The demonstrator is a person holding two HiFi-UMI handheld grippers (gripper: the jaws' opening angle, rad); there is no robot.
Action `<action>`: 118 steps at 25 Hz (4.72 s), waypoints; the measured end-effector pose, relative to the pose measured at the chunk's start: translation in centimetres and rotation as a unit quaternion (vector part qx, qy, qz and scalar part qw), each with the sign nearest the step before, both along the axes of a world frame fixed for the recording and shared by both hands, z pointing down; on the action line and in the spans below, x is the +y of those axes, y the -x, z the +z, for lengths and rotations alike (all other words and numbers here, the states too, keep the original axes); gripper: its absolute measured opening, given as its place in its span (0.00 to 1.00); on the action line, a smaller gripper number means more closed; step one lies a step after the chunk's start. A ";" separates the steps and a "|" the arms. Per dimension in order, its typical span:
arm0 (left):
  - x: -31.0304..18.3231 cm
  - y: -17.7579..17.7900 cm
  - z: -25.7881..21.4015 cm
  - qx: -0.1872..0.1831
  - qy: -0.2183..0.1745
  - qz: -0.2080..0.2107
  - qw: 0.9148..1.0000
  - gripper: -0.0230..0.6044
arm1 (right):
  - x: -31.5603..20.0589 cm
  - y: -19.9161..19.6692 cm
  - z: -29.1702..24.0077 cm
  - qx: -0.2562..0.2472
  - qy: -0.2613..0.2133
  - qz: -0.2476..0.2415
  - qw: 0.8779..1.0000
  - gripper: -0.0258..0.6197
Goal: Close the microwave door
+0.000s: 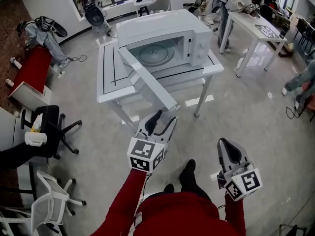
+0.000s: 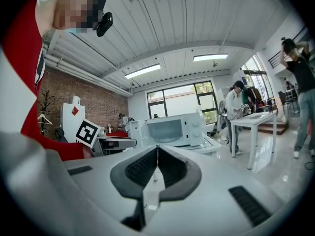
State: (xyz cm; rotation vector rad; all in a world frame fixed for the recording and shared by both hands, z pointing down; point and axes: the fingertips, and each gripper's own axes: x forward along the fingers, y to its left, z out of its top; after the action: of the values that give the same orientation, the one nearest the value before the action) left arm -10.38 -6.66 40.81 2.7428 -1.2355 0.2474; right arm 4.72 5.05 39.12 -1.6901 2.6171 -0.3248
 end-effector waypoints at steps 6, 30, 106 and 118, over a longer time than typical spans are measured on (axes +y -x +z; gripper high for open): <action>-2.1 -3.3 0.2 0.004 0.008 0.017 1.000 0.39 | -3.1 -1.1 0.3 -0.003 0.004 -0.024 1.000 0.06; -15.4 -9.7 -0.3 0.010 0.010 -0.058 0.998 0.33 | -13.5 -7.9 0.3 -0.017 -0.011 -0.075 0.997 0.06; -25.6 -8.2 0.2 0.025 0.054 -0.135 0.989 0.05 | -32.4 -6.0 0.3 -0.004 0.024 -0.100 0.995 0.06; -25.6 -8.5 -0.5 0.004 0.025 -0.124 0.992 0.05 | -32.8 -5.8 0.0 -0.001 0.017 -0.100 0.995 0.06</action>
State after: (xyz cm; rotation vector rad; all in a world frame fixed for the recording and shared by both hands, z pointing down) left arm -1.91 -32.22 40.36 2.5128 -1.5291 0.2380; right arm 10.52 -27.79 39.15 -1.4375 2.7995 -0.3745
